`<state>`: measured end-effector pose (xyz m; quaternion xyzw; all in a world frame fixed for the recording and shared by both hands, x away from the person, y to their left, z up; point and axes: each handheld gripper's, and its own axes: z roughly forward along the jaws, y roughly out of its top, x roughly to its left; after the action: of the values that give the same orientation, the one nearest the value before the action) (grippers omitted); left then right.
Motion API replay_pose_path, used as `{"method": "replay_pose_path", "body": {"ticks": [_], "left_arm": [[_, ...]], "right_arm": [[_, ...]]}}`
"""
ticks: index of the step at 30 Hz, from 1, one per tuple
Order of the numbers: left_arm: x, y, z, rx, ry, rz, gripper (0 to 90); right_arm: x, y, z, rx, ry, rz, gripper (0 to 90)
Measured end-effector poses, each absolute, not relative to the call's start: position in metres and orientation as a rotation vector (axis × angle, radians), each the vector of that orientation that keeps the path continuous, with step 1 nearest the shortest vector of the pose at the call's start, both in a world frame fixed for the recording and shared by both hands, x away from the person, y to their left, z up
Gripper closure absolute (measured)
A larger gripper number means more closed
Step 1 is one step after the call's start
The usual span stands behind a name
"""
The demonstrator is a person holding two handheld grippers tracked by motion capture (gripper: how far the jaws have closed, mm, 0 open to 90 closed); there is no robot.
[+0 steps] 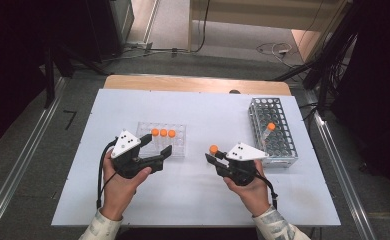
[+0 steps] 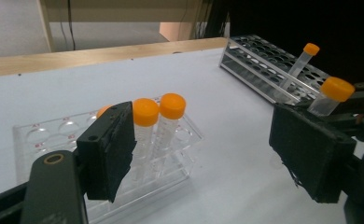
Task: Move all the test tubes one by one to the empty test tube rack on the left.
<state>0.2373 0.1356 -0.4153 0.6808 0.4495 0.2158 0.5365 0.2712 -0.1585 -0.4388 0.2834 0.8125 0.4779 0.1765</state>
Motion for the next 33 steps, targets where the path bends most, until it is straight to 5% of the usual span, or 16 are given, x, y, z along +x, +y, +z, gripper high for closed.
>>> {"method": "replay_pose_path", "body": {"ticks": [21,33], "left_arm": [[0.228,0.105,-0.419,1.694,0.961,0.460,31.3],[0.228,0.098,-0.427,1.737,0.937,0.450,58.5]], "right_arm": [[0.268,-0.102,-0.449,0.698,2.407,1.371,71.7],[0.263,-0.085,-0.448,0.642,2.428,1.397,71.7]]}}
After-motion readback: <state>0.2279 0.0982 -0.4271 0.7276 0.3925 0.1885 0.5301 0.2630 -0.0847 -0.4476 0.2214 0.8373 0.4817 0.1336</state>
